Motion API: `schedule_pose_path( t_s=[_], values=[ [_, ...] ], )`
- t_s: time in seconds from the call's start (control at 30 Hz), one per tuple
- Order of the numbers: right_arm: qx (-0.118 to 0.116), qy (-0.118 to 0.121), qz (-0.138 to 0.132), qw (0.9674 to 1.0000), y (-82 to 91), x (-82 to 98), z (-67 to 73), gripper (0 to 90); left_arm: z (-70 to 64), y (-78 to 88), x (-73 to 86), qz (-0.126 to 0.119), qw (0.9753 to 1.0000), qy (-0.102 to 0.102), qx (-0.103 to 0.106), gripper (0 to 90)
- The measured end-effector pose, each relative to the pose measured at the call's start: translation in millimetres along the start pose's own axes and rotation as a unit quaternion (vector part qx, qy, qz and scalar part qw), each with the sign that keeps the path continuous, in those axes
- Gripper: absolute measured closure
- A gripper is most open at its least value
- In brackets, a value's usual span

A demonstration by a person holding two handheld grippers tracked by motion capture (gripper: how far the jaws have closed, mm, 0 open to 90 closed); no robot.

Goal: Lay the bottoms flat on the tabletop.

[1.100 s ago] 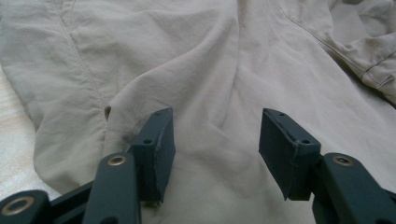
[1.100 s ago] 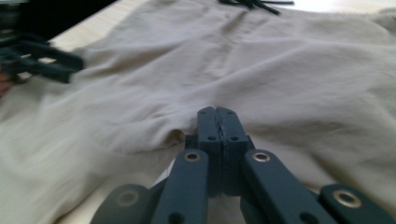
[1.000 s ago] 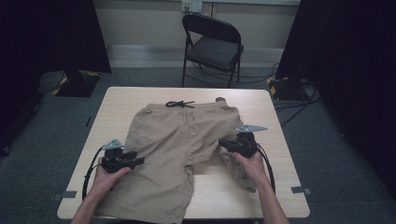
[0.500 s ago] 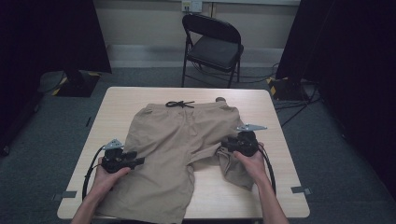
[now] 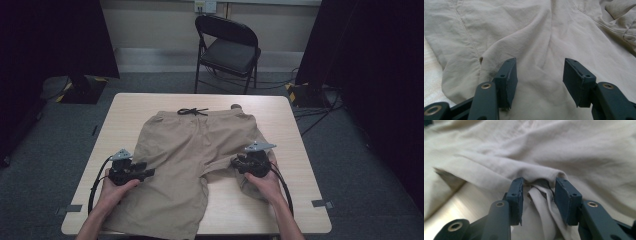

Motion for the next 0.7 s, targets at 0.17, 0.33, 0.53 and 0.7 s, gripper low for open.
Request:
schedule_pose_path(
  t_s=[0.17,0.33,0.53,0.7],
  values=[
    [-0.017,-0.001,-0.012,0.9998,5.7,-0.9,5.0,87.5,-0.3,-0.2,-0.1,0.0,1.0,-0.001,-0.001,44.6],
    [-0.074,0.012,-0.058,0.9955,31.4,-28.2,28.0,88.6,-0.2,-0.1,0.0,0.0,1.0,-0.001,-0.002,44.6],
    [-0.13,0.016,-0.12,0.984,57.7,-67.4,46.5,88.6,-0.2,-0.1,-0.1,0.0,1.0,0.0,0.0,44.6],
    [-0.145,0.006,-0.14,0.9794,59.0,-87.0,51.2,87.8,-0.3,-0.2,-0.1,-0.001,1.0,0.0,0.0,44.5]
  ],
)
Point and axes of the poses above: each handheld gripper's, and its own axes: y roughly backward along the jaws, x roughly out of its underside, z roughly to its left, the point moved 9 cm from there along -y, roughly forward along the jaws, and after that the axes turned 8 degrees about z, right-handed, at the moved point
